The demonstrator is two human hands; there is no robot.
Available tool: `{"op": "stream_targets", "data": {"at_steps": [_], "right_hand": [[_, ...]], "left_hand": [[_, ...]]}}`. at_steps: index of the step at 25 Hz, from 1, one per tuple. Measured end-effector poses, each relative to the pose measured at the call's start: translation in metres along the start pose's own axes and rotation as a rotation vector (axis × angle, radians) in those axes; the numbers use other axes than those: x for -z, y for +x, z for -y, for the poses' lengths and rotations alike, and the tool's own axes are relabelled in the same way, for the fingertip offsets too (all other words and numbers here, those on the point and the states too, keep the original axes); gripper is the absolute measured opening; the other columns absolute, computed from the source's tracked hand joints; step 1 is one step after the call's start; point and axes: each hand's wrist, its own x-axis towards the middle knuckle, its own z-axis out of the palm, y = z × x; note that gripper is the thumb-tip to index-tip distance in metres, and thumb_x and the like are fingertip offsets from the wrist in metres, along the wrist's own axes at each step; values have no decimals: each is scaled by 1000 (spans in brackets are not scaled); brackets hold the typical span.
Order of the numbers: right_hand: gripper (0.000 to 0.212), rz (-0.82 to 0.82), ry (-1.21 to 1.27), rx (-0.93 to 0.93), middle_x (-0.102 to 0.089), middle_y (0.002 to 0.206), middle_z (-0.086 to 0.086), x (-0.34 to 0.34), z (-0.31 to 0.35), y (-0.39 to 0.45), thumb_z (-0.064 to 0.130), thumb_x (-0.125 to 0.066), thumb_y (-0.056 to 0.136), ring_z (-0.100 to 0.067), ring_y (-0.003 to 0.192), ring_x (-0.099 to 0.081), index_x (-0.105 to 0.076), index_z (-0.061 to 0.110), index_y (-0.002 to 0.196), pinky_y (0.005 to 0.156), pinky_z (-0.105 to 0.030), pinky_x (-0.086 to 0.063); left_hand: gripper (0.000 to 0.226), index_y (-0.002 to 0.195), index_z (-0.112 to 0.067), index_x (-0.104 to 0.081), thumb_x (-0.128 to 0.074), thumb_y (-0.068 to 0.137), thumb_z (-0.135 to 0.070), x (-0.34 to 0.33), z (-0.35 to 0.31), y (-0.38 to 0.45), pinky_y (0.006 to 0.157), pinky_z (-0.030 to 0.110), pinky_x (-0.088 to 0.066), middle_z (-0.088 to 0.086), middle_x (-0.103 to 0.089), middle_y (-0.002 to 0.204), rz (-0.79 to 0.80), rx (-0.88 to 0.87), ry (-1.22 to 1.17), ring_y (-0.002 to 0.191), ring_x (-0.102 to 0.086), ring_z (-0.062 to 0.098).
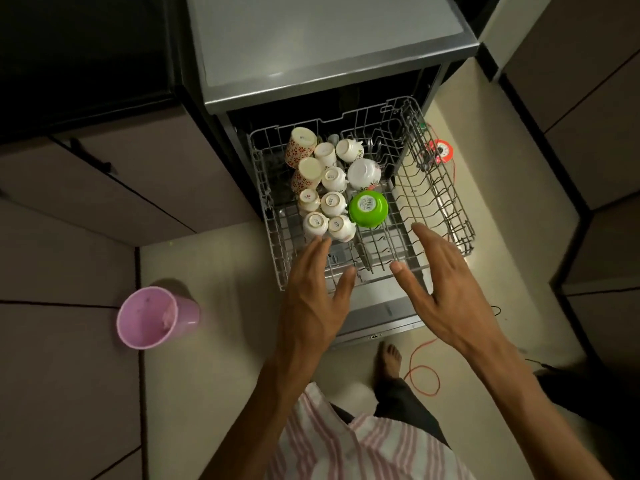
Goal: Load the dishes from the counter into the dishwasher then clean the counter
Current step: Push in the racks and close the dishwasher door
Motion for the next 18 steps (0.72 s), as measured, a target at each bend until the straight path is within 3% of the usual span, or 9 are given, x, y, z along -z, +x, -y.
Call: {"op": "stream_targets", "data": {"at_steps": [4,9,12,14,18], "right_hand": [[69,158,26,52,-34,155,-3,8,-39,11,64,-33,96,-18,140,-33,-22,24,151,114,-41,-31],[77,348,-50,59,-23,160,-2,2,-86,24,69,-24,93,-17,147,-19,-16,23,154,119,-44,-22],[85,452,-116,49,-13,163,-1,-28,-115,30,73,-9,88,-15,149,-9,-12,22,155,122,-41,-10],[87,470,-152,47,-7,163,-1,-60,-137,37,71,-1,86,-15,150,-2,-10,20,156,122,-40,-1],[81,475,-225,35,8,162,-2,-128,-174,43,64,9,87,-17,148,13,-1,21,155,121,-45,9]], "left_hand": [[63,146,-12,-41,-53,95,-48,-46,-20,-4,112,32,-37,7,-41,152,-39,107,14,140,-37,18],[65,147,-13,-40,-50,94,-49,-112,-20,-13,110,30,-37,7,-42,151,-44,196,56,140,-38,19],[67,145,-11,-42,-33,98,-57,-148,-1,-8,108,37,-43,9,-44,149,6,227,92,139,-40,20],[62,143,-7,-44,-28,101,-49,-173,24,2,108,41,-44,12,-46,148,20,196,149,139,-40,24],[55,142,-6,-46,-27,102,-39,-213,87,22,113,56,-32,11,-47,146,70,104,301,140,-38,30]]}}
